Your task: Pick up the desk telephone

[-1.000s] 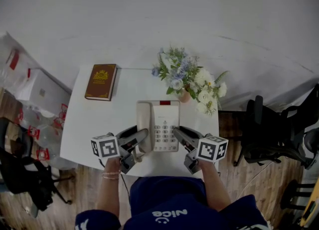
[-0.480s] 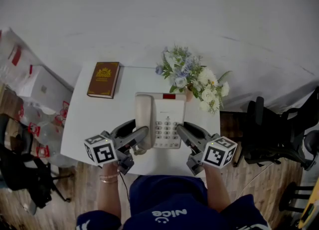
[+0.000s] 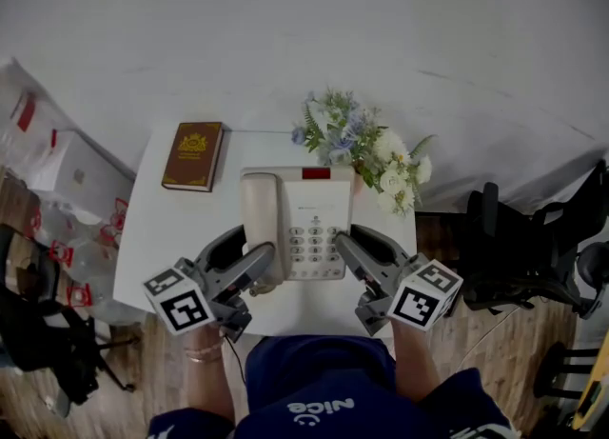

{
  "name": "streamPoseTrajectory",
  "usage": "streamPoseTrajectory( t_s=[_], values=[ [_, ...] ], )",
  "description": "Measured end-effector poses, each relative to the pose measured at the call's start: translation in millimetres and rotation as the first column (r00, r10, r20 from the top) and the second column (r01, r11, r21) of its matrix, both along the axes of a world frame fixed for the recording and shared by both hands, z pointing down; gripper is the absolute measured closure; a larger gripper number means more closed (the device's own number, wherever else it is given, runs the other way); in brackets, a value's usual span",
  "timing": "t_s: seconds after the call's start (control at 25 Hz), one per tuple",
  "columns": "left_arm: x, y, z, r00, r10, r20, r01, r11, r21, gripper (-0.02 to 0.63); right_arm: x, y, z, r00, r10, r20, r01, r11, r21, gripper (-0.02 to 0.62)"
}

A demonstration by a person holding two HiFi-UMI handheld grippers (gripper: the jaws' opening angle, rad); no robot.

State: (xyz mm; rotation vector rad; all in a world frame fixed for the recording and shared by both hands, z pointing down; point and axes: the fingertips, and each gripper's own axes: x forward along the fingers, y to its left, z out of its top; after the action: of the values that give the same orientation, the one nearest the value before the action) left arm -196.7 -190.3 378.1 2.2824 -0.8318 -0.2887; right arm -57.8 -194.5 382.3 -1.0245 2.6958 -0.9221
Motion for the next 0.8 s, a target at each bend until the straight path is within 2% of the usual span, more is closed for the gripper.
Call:
streamPoseTrajectory(
  t_s=[0.44,0.8],
  values=[
    [2,8,-38,1.000,-0.020,-0.006,0.020,0.995,0.093,0.291,3,7,-40,1.000,0.027,0.008,-0.027,0.993,0.116,0.463],
    [2,14,-47,0.999,-0.031,-0.019,0.033,0.993,0.113,0.291,4,12,-54,0.999,0.037,0.022,-0.040,0.986,0.160,0.466]
  ],
)
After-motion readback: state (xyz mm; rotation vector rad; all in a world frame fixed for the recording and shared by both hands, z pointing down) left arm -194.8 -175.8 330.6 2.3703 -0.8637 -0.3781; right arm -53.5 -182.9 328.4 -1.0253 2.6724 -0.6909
